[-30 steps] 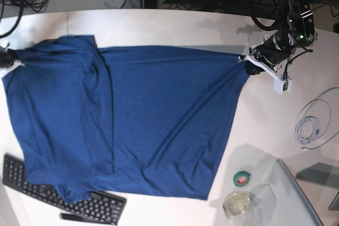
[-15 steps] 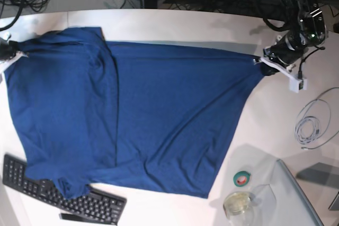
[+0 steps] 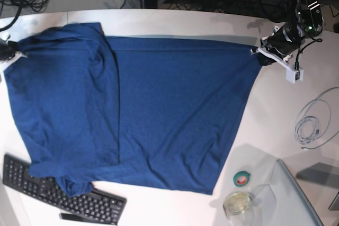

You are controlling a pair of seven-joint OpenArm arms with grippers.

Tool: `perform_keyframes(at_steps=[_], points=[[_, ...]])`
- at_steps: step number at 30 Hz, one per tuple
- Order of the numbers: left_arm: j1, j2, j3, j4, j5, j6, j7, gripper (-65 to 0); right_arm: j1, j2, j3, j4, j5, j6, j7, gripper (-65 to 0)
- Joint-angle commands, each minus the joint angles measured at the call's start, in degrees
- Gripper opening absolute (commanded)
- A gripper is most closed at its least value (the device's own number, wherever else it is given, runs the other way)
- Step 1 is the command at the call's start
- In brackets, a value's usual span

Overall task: Layout the t-shirt on the table in an organized manner, then fold the t-shirt properly
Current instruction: 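Lower the stretched shirt onto the table and open both grippers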

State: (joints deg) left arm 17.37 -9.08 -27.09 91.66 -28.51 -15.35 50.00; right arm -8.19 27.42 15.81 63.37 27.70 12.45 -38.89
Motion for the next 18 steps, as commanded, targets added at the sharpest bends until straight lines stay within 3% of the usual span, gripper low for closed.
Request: perform_keyframes(at_steps=[1,18], points=[[-0.18,-0.81,-0.56,1.13,-0.28,-0.16,-0.90,-65.0,0.49,1.55,0.58,0.67,-0.06,-0.45,0.52,-65.0],[1.40,-0.81,-0.91,0.69,-0.28,-0.16,-0.90,-65.0,-0.39,1.55,0.58,0.67,-0.06,-0.45,0.34,-65.0]])
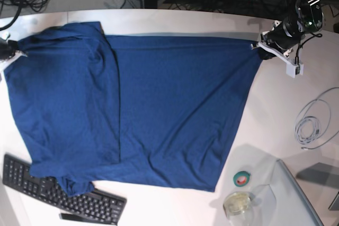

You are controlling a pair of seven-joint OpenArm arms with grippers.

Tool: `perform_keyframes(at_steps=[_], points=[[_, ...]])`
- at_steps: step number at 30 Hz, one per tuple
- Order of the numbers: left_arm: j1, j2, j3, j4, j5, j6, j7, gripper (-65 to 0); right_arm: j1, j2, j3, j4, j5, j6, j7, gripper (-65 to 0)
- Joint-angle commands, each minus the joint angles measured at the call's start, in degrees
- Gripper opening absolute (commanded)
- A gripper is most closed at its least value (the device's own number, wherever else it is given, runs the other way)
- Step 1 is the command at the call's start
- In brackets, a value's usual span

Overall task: Layout the t-shirt on the table in an organized manner, then fold the t-shirt properly
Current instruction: 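Lower the stretched shirt onto the table and open both grippers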

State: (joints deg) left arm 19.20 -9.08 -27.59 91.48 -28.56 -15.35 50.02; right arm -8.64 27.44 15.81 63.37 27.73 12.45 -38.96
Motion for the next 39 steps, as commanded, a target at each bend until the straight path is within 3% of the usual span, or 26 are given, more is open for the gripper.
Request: perform_keyframes(at_steps=[1,17,19,23,24,29,33,39], points=[[-0.26,-0.72,-0.41,0.87,-0.24,-0.16,-0.92,-65.0,-0.10,1.53,0.58,0.67,-0.08,-0.45,0.41,-65.0],[1.85,-0.72,-0.49,1.13,-0.24,-0.16,-1.01,-65.0,-1.51,1.53,0.58,1.20,-0.08,-0.45,0.41,-64.5],[1.85,-0.72,-0.49,0.96,-0.24,-0.16,-1.01,-65.0,-1.60,1.53,0.58,1.20,-0.08,-0.45,0.41,-58.7],[1.85,-0.72,-0.49,1.13,-0.41,-0.16,-1.01,-65.0,-1.69,1.44,0.58,1.20,-0.08,-0.45,0.50,-39.3],[1.85,-0.63,-0.41,1.22,-0.41,-0.16,-1.01,-65.0,-1.69,1.35,0.58,1.20,-0.08,-0.45,0.50,-37.7],[1.94,-0.63,-0.41,1.05,-0.41,-0.16,-1.01,-65.0,-1.60,1.35,0.67,1.20,-0.08,-1.06,0.50,-37.8],[1.94,-0.63,-0.41,0.96,-0.32,-0.16,-0.92,-65.0,-1.77,1.44,0.67,1.29,-0.08,-5.90,0.50,-37.5],[3.00,-0.63,-0.49,1.31,-0.59,0.01,-0.74,-65.0,-1.77,1.44,0.67,1.72,-0.08,-5.99,0.50,-37.7]])
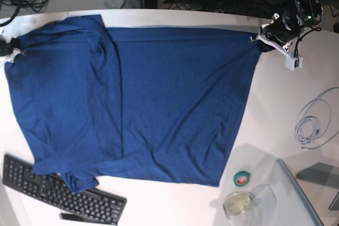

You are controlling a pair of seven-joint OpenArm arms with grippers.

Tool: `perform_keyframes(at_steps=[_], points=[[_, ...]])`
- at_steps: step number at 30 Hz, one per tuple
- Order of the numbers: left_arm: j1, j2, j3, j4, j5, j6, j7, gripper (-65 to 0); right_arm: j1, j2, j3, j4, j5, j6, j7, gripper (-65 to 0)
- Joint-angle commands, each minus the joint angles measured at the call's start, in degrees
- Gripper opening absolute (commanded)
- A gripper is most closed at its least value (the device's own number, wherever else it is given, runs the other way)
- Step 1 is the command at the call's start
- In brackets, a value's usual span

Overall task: Layout the t-shirt on the table in an organized manner, then fold the t-shirt properly
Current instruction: 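Lower the stretched shirt onto the table and open both grippers, then raise the left gripper and press the right gripper onto the shirt body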

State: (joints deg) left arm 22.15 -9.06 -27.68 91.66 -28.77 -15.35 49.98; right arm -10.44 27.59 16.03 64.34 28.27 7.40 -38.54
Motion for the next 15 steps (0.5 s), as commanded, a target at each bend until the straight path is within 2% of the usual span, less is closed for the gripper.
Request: perform_keyframes(at_steps=[1,5,7,9,12,15], points=[[0.13,-0.65,-0.41,1.13,-0.37,0.01,-0.79,-65.0,0.02,1.28,0.45,1.55,-0.62,-1.11,0.08,-37.7],[0.13,-0.65,-0.49,1.05,-0.28,0.01,-0.79,-40.8,-1.91,0.93,2.39,6.48,-0.62,-1.38,0.08,-37.5],[0.13,-0.65,-0.49,1.05,-0.28,0.01,-0.79,-32.6,-2.79,0.58,5.11,9.29,-0.62,-1.46,0.08,-37.4],[0.05,-0.65,-1.64,1.05,-0.19,0.01,-0.79,-25.8,-3.76,-0.39,7.66,11.66,-0.62,-3.93,0.00,-37.2],[-0.31,-0.22,-5.59,1.05,-0.10,0.01,-0.79,-21.2,-5.08,-0.39,8.63,15.00,-0.62,-7.97,-0.09,-37.1],[-0.48,-0.04,-9.90,1.57,-0.10,0.01,-0.61,-21.2,-5.26,-0.39,8.45,17.99,-0.62,-8.06,-0.09,-37.1]])
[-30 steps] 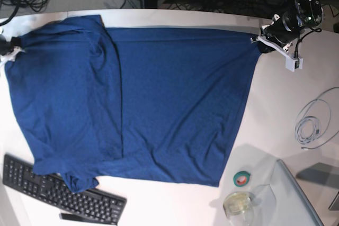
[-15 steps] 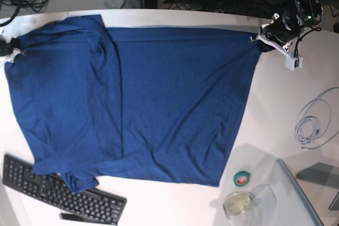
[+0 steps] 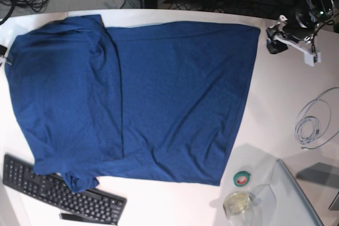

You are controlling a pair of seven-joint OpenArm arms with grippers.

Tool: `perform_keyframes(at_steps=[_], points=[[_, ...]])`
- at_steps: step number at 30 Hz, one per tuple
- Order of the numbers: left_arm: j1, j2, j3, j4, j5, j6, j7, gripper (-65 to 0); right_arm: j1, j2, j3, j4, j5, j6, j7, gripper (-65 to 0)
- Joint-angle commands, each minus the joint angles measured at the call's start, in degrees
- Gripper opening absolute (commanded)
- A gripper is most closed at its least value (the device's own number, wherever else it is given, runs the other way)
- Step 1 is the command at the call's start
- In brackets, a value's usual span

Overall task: Layout the t-shirt on the table in an organized manner, then fold the t-shirt properly
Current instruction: 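Raise the left gripper and press the right gripper onto the shirt body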

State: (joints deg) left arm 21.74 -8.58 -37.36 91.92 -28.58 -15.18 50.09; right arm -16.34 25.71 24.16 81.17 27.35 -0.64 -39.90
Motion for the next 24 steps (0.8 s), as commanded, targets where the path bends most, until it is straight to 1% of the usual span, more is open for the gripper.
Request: perform_keyframes(at_steps=[1,3,6,8,9,11,12,13,14,16,17,19,20,24], points=[[-0.07,-0.52,-1.71,1.84,-0.48,-0.16,-0.72,-21.2,0.73,1.41,0.14,2.39,0.29,-0.01,1.35,-37.1],[0.02,-0.52,-4.17,3.16,-0.65,-0.16,-0.72,-21.4,1.96,1.23,-2.76,5.38,0.29,0.51,1.70,-37.1],[0.02,-0.26,-8.04,4.48,-0.74,-0.16,-0.72,-21.6,7.68,1.49,-12.16,6.70,0.29,5.17,1.70,-37.7],[0.02,0.97,-10.06,5.18,-0.74,-0.34,-0.72,-21.7,13.92,0.97,-18.49,4.68,0.29,8.07,1.44,-37.8],[0.02,1.41,-10.86,5.97,-0.74,-0.34,-0.72,-21.7,16.82,0.53,-21.92,2.75,0.29,8.34,1.53,-37.8],[0.20,2.29,-11.82,6.67,-0.74,-0.34,-0.72,-22.2,23.15,-1.67,-27.72,-1.39,0.29,8.34,1.70,-37.8],[0.37,2.38,-11.91,6.59,-0.74,-0.34,-0.72,-24.4,25.88,-2.81,-30.18,-4.29,0.29,8.34,1.79,-37.8],[0.46,2.29,-11.91,6.41,-0.74,-0.34,-0.72,-28.8,28.69,-3.96,-32.38,-7.54,0.29,8.34,1.88,-37.8],[0.55,2.29,-11.91,6.32,-0.74,-0.34,-0.72,-35.4,31.24,-5.19,-34.14,-11.23,0.29,8.34,1.97,-37.8],[0.72,2.29,-12.00,6.32,-0.30,-0.34,-0.72,-53.8,35.20,-6.95,-36.95,-18.79,0.29,8.42,3.72,-37.8],[0.99,2.29,-12.00,6.23,-0.30,-0.34,-0.72,-65.0,36.95,-7.39,-38.10,-22.22,0.29,8.42,5.75,-37.8],[1.78,2.12,-12.00,6.15,-0.30,-0.34,-0.72,-65.0,38.62,-7.74,-40.47,-26.70,0.29,8.51,8.47,-37.8],[1.96,2.03,-12.00,5.79,-0.30,-0.34,-0.81,-65.0,39.24,-7.82,-41.35,-28.02,0.38,8.51,8.91,-37.8],[2.40,1.77,-12.00,3.42,-0.30,-0.34,-0.90,-65.0,39.77,-10.11,-43.11,-31.36,0.38,8.51,9.53,-37.8]])
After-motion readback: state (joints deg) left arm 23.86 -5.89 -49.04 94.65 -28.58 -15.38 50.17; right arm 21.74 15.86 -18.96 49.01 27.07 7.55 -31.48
